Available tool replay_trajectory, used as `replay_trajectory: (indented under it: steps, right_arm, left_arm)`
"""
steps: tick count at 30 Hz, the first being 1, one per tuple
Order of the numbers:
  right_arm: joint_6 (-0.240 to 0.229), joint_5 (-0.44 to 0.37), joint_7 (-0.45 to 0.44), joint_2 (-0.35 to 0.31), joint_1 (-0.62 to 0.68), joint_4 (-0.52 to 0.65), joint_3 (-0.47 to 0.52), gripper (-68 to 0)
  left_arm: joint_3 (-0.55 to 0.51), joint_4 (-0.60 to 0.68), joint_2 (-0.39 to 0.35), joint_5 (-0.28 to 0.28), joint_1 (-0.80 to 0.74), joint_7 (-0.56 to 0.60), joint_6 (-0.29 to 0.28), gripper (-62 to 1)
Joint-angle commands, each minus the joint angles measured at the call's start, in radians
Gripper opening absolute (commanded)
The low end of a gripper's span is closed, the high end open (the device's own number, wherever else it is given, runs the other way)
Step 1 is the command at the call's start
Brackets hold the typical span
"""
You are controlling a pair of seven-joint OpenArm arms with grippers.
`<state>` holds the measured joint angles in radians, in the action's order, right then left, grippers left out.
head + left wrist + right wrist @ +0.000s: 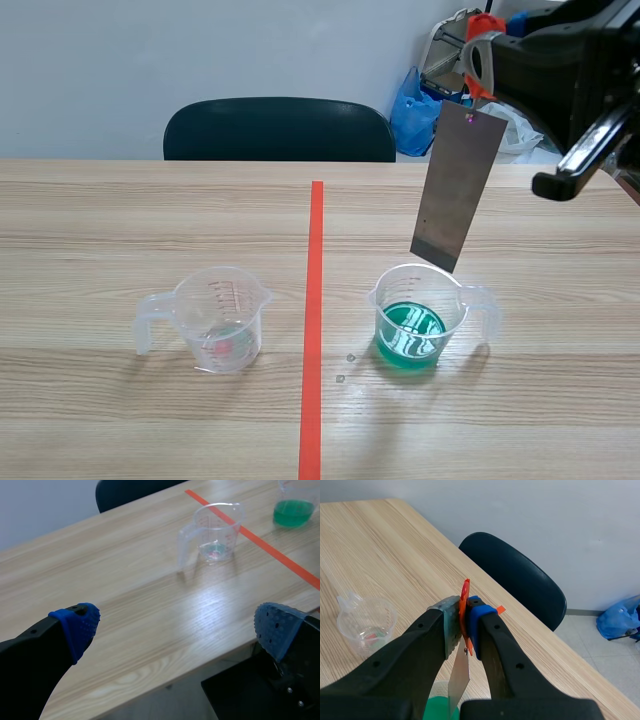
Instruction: Do the redox reaction experiment
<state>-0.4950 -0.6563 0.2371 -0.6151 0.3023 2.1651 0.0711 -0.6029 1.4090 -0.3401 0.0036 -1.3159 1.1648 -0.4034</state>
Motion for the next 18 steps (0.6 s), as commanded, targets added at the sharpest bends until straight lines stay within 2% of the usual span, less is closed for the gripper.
replay_trajectory:
  steps: [1, 3, 7, 12, 13, 16, 18]
  right_arm:
    - [0.003, -0.011, -0.018, -0.008, -0.011, 0.017, 0.008, -66.9]
    - [0.003, -0.011, -0.018, -0.008, -0.011, 0.017, 0.008, -66.9]
    - [0.003, -0.011, -0.018, -0.008, -0.011, 0.017, 0.008, -66.9]
    - [0.003, -0.011, -0.018, -0.008, -0.011, 0.017, 0.008, -66.9]
    - [0.003, -0.011, -0.018, -0.008, -0.011, 0.017, 0.008, -66.9]
    - [0.003, -0.011, -0.018, -0.008, -0.011, 0.017, 0.008, -66.9]
    - [0.003, -0.011, -0.018, -0.008, -0.011, 0.017, 0.008, -66.9]
  left_arm:
    - [-0.002, 0.012, -0.027, -0.029, -0.001, 0.019, -0.003, 1.4]
    - [0.004, 0.012, -0.060, -0.053, -0.001, 0.003, -0.003, -0.3]
    - [0.035, 0.012, -0.147, -0.056, 0.062, -0.038, -0.021, -25.6]
    - [0.122, 0.012, -0.260, -0.057, 0.205, -0.063, -0.173, -55.3]
    - [0.146, 0.012, -0.280, -0.057, 0.242, -0.063, -0.200, -59.0]
    - [0.233, 0.012, -0.339, -0.066, 0.373, -0.100, -0.272, -59.1]
    - [0.301, 0.012, -0.365, -0.080, 0.476, -0.175, -0.293, -59.1]
